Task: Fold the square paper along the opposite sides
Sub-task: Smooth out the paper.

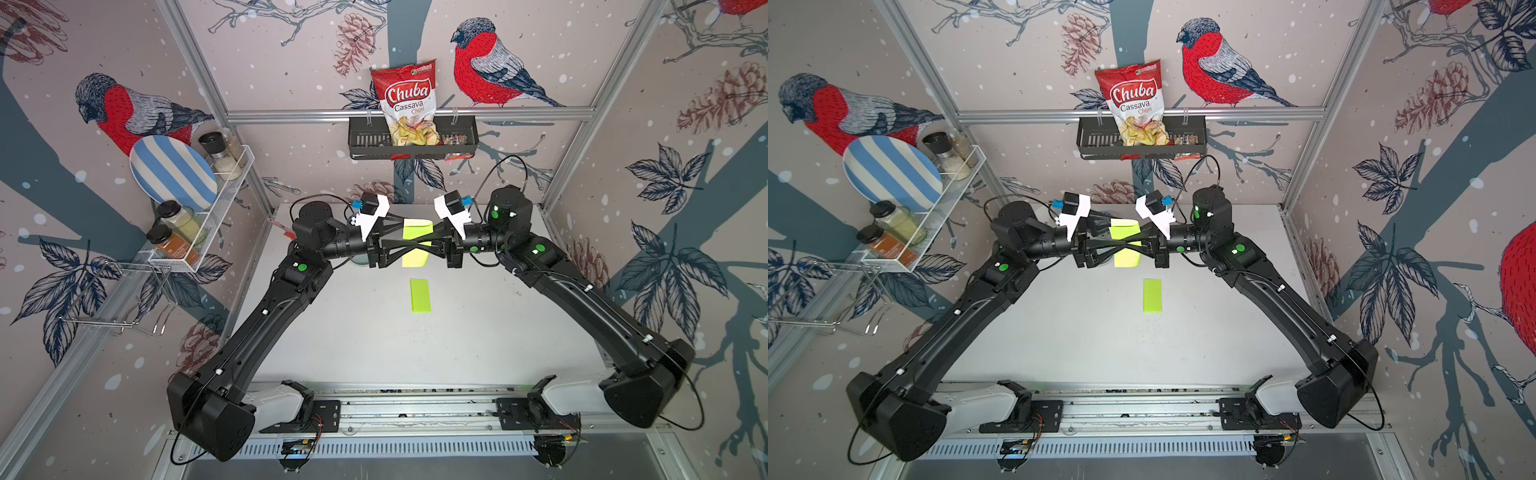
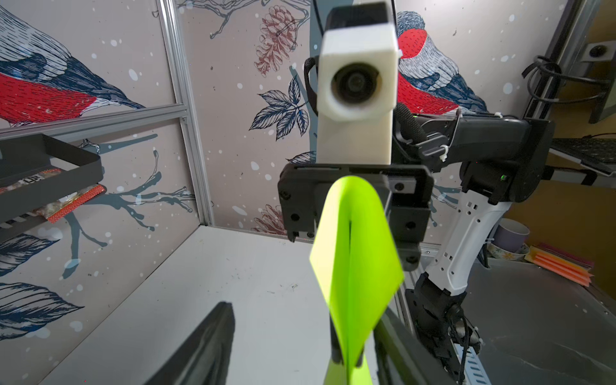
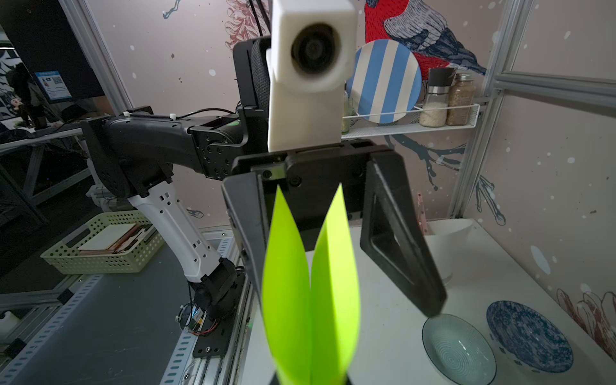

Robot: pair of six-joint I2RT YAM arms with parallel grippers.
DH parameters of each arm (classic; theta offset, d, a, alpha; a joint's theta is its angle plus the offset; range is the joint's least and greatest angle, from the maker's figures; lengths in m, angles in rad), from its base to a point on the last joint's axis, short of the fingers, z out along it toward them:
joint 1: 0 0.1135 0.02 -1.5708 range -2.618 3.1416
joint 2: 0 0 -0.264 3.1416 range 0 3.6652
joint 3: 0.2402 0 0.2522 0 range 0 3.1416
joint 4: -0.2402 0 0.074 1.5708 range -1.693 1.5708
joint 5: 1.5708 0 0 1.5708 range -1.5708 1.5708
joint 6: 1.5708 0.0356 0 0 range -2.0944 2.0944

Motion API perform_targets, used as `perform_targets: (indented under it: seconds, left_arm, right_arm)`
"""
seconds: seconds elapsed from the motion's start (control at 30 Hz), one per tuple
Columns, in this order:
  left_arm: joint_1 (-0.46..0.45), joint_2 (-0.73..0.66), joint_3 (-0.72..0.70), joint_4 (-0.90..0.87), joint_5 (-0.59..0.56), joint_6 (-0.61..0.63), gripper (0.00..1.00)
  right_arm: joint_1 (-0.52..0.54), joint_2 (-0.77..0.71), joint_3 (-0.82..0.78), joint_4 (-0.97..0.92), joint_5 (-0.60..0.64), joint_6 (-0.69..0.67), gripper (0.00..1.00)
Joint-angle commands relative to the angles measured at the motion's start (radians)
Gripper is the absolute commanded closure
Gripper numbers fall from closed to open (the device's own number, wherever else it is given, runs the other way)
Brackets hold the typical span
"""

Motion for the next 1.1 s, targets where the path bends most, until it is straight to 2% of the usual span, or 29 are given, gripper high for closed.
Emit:
perform_targets:
  seconds: [0.0,0.37,0.7,0.83,1.0,1.07]
  left_arm:
    - [-0.001,-0.006,-0.008,0.101,0.023,-0.045,0.36]
    - [-0.002,-0.014,-0.006,0.134,0.048,-0.055,0.57]
    - [-0.001,-0.024,-0.011,0.154,0.078,-0.058,0.84]
    - [-0.001,-0.03,-0.014,0.162,0.089,-0.061,1.0]
    - [-0.001,-0.037,-0.019,0.168,0.092,-0.065,1.0]
    - [0.0,-0.037,-0.024,0.17,0.093,-0.066,1.0]
  right_arm:
    - [0.005,0.001,0.006,-0.021,0.018,-0.032,1.0]
    - [0.011,-0.001,0.005,-0.021,0.011,-0.035,1.0]
    - [0.011,-0.003,0.006,-0.022,0.002,-0.037,1.0]
    - [0.011,-0.004,0.006,-0.023,0.0,-0.037,1.0]
    - [0.011,-0.01,0.008,-0.016,0.004,-0.033,1.0]
    - [0.01,-0.012,0.012,-0.017,0.011,-0.031,0.86]
